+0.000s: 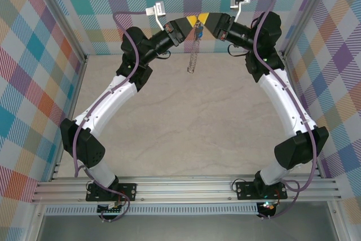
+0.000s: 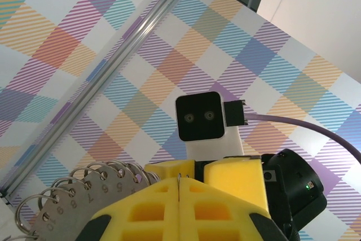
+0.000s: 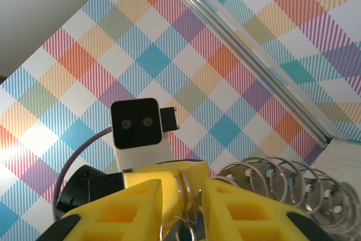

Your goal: Put the keys on the keyring

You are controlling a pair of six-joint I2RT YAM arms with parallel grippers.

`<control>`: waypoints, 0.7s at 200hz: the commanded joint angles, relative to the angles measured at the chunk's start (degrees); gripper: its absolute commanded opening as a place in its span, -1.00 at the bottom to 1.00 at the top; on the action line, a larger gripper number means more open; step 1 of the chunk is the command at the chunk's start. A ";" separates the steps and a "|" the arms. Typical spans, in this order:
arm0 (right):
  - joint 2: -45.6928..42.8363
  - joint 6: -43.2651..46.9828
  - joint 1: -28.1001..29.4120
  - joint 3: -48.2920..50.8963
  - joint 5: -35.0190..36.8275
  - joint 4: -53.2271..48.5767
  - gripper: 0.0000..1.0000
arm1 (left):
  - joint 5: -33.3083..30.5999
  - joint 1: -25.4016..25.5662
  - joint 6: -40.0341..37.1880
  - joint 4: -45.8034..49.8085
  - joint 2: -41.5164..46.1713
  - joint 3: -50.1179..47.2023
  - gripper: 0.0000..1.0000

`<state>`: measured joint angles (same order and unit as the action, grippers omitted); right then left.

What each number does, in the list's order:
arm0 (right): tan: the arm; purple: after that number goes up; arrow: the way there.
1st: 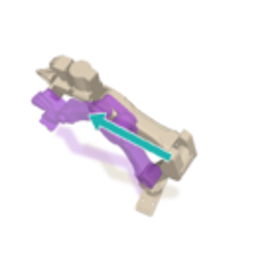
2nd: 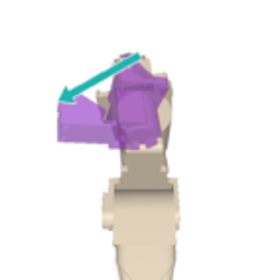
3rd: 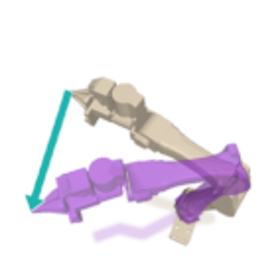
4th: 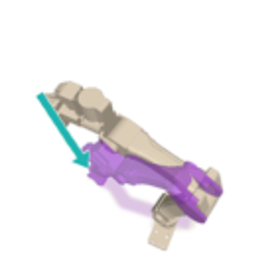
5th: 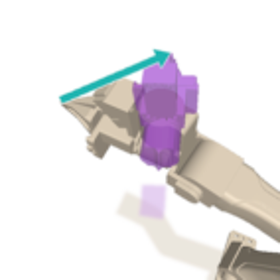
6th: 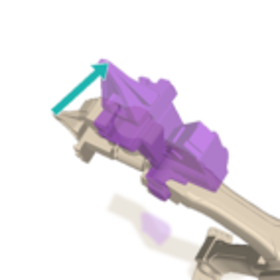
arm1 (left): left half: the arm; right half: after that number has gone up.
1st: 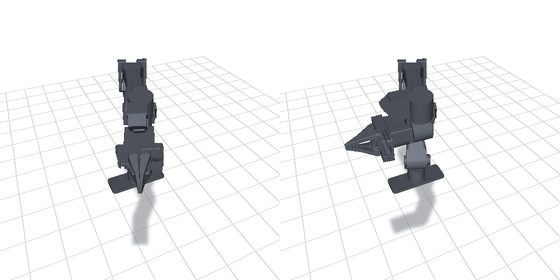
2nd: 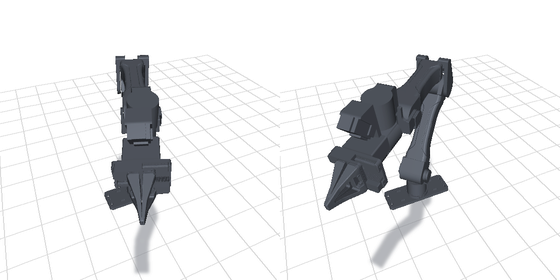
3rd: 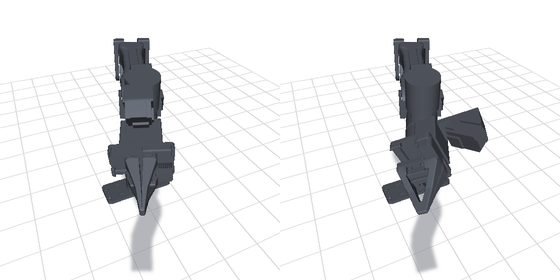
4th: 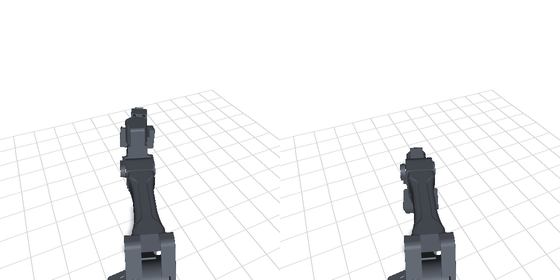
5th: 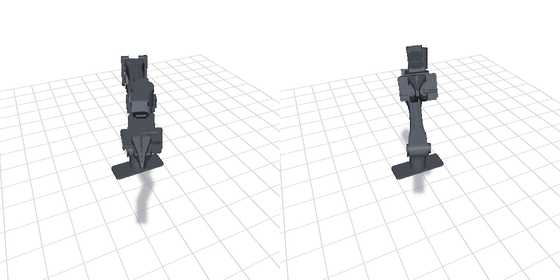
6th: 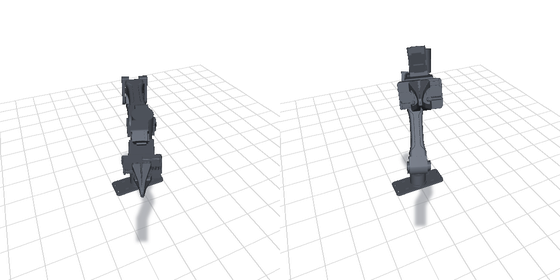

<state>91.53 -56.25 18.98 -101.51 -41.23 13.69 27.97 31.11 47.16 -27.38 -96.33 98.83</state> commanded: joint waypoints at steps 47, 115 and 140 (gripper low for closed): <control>0.49 0.02 0.70 -2.41 -2.11 0.86 -0.76 | 0.07 0.48 0.61 -4.30 0.67 2.12 -1.00; 1.52 -0.13 0.90 -3.60 -2.89 -0.10 -0.79 | 0.42 0.53 1.01 -3.93 0.23 2.49 -1.00; 1.45 0.63 0.97 -3.69 -2.54 -1.33 -1.00 | 0.50 0.53 0.54 -2.85 0.46 2.52 -1.00</control>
<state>92.58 -56.49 19.31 -103.31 -42.52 12.53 27.75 31.09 47.62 -28.25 -96.33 99.20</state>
